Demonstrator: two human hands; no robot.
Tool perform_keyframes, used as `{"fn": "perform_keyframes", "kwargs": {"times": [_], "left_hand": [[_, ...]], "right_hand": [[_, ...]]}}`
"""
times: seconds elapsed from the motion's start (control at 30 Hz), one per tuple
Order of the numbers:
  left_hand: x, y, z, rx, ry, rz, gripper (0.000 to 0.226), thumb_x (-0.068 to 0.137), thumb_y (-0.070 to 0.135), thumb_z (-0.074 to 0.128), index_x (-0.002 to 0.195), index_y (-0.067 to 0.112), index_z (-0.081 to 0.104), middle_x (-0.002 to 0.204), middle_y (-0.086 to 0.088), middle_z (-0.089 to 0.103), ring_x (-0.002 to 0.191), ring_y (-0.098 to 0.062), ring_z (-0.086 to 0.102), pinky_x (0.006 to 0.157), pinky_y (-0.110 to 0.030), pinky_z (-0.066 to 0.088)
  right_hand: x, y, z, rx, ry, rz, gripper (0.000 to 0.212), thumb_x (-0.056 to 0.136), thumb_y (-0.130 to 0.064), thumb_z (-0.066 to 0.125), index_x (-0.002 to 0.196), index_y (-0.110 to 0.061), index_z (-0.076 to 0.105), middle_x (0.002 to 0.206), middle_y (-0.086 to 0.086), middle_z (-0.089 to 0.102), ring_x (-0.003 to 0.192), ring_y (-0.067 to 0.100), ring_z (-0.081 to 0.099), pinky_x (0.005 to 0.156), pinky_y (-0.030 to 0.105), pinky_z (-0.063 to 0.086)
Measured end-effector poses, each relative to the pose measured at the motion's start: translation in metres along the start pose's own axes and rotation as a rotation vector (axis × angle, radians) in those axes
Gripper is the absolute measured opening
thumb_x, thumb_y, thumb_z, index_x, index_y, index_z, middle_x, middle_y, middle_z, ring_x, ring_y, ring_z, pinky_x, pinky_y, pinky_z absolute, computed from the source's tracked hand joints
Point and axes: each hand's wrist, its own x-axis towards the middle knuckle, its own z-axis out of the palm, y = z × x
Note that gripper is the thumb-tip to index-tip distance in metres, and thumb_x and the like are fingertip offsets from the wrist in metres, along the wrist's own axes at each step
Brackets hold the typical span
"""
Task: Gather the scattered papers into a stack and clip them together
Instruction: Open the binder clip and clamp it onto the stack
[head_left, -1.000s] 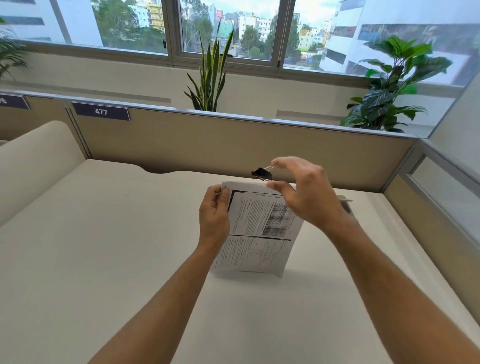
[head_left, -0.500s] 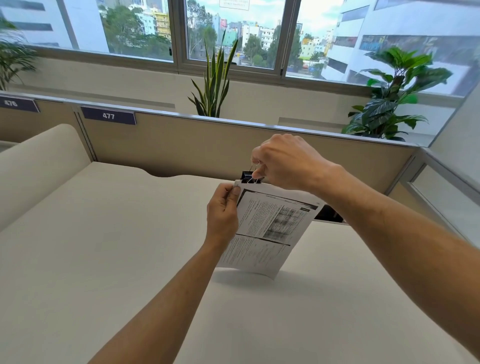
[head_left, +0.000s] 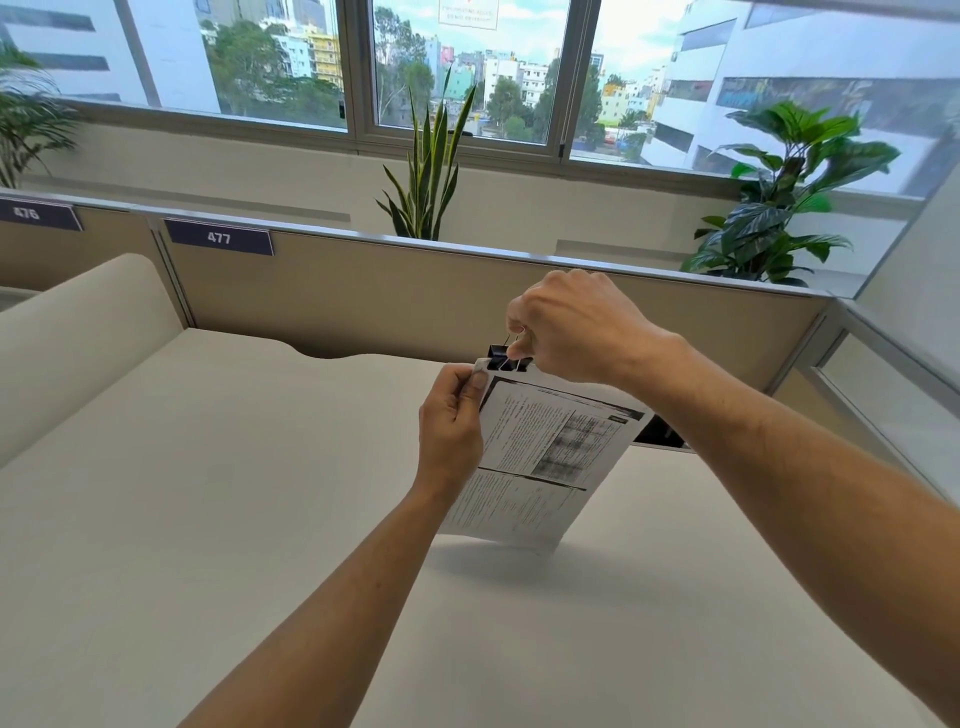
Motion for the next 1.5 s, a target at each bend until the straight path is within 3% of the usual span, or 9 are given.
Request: {"fn": "perform_keyframes", "kwargs": {"times": [0.37, 0.6, 0.87, 1.07, 1.17, 1.23, 1.3, 1.4, 1.5], "left_hand": [[0.001, 0.003, -0.006, -0.007, -0.077, -0.028, 0.021, 0.101, 0.035, 0.046, 0.086, 0.021, 0.051, 0.087, -0.024, 0.064, 0.081, -0.047, 0.060, 0.063, -0.059, 0.051], [0.001, 0.006, -0.006, 0.034, -0.088, 0.000, 0.028, 0.099, 0.034, 0.049, 0.074, 0.045, 0.053, 0.085, -0.023, 0.065, 0.081, -0.046, 0.061, 0.065, -0.059, 0.052], [0.000, 0.003, -0.008, 0.072, -0.069, 0.018, 0.025, 0.099, 0.031, 0.049, 0.075, 0.039, 0.048, 0.081, -0.019, 0.064, 0.078, -0.042, 0.063, 0.064, -0.059, 0.051], [0.000, -0.003, -0.012, 0.085, -0.073, 0.024, 0.020, 0.099, 0.032, 0.049, 0.079, 0.035, 0.051, 0.085, -0.021, 0.063, 0.080, -0.043, 0.063, 0.066, -0.060, 0.053], [0.002, -0.005, -0.013, 0.106, -0.042, 0.021, 0.016, 0.102, 0.028, 0.046, 0.088, 0.022, 0.050, 0.085, -0.014, 0.065, 0.079, -0.030, 0.067, 0.065, -0.047, 0.057], [0.002, -0.007, -0.015, 0.086, -0.021, -0.003, 0.014, 0.103, 0.027, 0.044, 0.092, 0.021, 0.051, 0.086, -0.007, 0.067, 0.078, -0.019, 0.069, 0.064, -0.034, 0.059], [0.002, -0.009, -0.020, 0.061, -0.006, -0.036, 0.014, 0.103, 0.027, 0.043, 0.095, 0.018, 0.051, 0.087, -0.002, 0.067, 0.078, -0.013, 0.070, 0.064, -0.027, 0.060], [0.003, -0.013, -0.026, 0.027, 0.003, -0.072, 0.017, 0.103, 0.026, 0.042, 0.098, 0.013, 0.051, 0.084, 0.000, 0.067, 0.073, -0.007, 0.069, 0.061, -0.022, 0.058], [0.002, -0.016, -0.028, 0.005, 0.004, -0.080, 0.020, 0.103, 0.026, 0.043, 0.099, 0.009, 0.051, 0.082, 0.001, 0.068, 0.071, -0.007, 0.069, 0.060, -0.022, 0.058]], "right_hand": [[-0.002, -0.001, 0.000, 0.084, -0.104, 0.042, 0.029, 0.090, -0.040, 0.064, 0.103, -0.015, 0.068, 0.097, 0.002, 0.068, 0.083, 0.022, 0.060, 0.066, 0.031, 0.040], [-0.005, -0.001, -0.003, 0.153, -0.186, 0.085, 0.021, 0.089, -0.031, 0.064, 0.102, -0.016, 0.069, 0.099, 0.001, 0.070, 0.090, 0.024, 0.062, 0.077, 0.037, 0.052], [-0.002, 0.000, -0.004, 0.208, -0.221, 0.097, 0.024, 0.087, -0.035, 0.068, 0.102, -0.016, 0.070, 0.099, 0.002, 0.069, 0.091, 0.025, 0.062, 0.079, 0.043, 0.055], [-0.003, 0.005, 0.013, 0.407, -0.283, 0.146, 0.042, 0.087, -0.040, 0.067, 0.121, -0.015, 0.064, 0.124, 0.004, 0.064, 0.115, 0.023, 0.058, 0.098, 0.044, 0.048], [-0.015, 0.010, 0.025, 0.444, -0.186, 0.170, 0.075, 0.082, -0.054, 0.065, 0.143, -0.017, 0.043, 0.147, 0.002, 0.047, 0.137, 0.020, 0.040, 0.114, 0.043, 0.033], [-0.029, 0.009, 0.042, 0.418, 0.027, 0.257, 0.086, 0.079, -0.065, 0.058, 0.147, -0.018, 0.035, 0.153, 0.003, 0.038, 0.143, 0.020, 0.029, 0.117, 0.042, 0.022], [-0.050, 0.008, 0.066, 0.440, 0.297, 0.407, 0.084, 0.080, -0.069, 0.053, 0.145, -0.018, 0.037, 0.152, 0.005, 0.038, 0.144, 0.020, 0.027, 0.116, 0.041, 0.020], [-0.093, 0.008, 0.104, 0.768, 0.540, 0.746, 0.089, 0.075, -0.072, 0.058, 0.145, -0.021, 0.035, 0.150, 0.003, 0.037, 0.140, 0.017, 0.032, 0.114, 0.037, 0.029], [-0.135, 0.001, 0.143, 1.291, 0.417, 0.855, 0.106, 0.062, -0.079, 0.064, 0.146, -0.022, 0.032, 0.151, 0.000, 0.041, 0.138, 0.012, 0.038, 0.110, 0.033, 0.033]]}}
